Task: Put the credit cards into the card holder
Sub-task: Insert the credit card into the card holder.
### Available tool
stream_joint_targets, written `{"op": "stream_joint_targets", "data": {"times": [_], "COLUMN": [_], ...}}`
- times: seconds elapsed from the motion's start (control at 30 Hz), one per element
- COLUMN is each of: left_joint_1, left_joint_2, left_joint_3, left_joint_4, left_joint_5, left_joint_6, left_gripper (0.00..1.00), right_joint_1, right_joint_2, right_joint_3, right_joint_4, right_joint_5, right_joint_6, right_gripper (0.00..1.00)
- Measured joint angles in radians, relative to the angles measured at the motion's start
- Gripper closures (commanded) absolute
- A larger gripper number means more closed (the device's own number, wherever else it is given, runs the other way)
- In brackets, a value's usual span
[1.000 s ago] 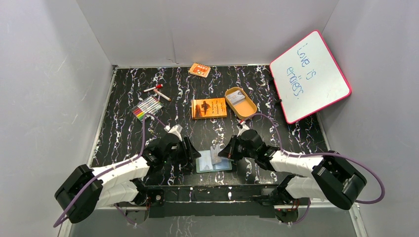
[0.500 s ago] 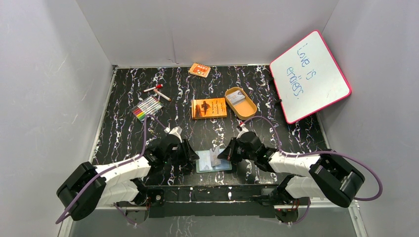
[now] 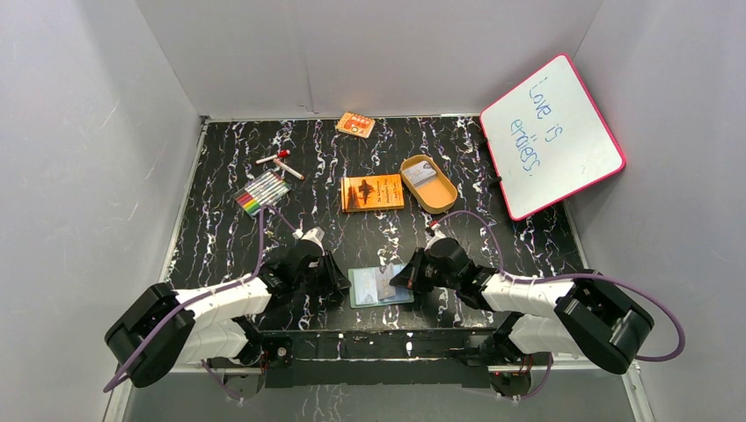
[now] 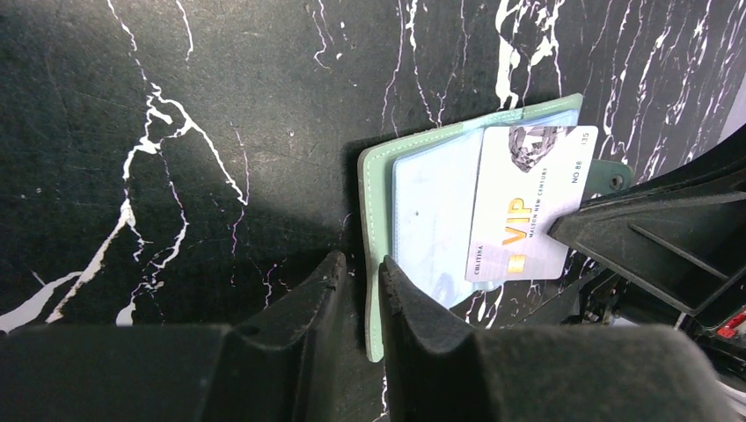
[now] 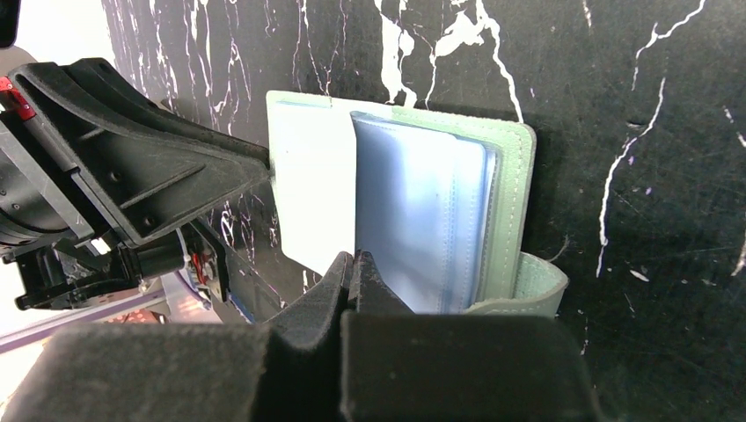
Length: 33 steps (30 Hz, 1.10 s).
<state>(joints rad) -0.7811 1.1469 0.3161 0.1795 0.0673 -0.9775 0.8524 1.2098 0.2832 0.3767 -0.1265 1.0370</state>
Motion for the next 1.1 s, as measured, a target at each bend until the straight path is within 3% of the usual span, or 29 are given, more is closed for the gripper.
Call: {"op": "stream_joint_targets", "data": {"times": [0.3,0.47,1.1], "left_joint_1": [0.0,0.0,0.0], "left_joint_2": [0.016,0.021,0.039], "left_joint_3": [0.0,0.0,-0.002], "left_joint_4": [0.005,0.008,0.029], "left_joint_5": [0.001,0.001,0.001], "left_joint_6": [0.0,0.0,-0.011], "left_gripper": [0.9,1.0,1.0], "right_joint_1": [0.01,0.016,0.021], "right_joint_2": [0.045,0.061,0.106], "right_joint_3": [0.0,0.0,-0.024], "right_joint_4": [0.051,0.073,0.16], "right_joint_5": [-0.018,-0.03,-0.035], "right_joint_6": [0.006,0.008,0.059], "right_gripper": [1.0,1.0,1.0]}}
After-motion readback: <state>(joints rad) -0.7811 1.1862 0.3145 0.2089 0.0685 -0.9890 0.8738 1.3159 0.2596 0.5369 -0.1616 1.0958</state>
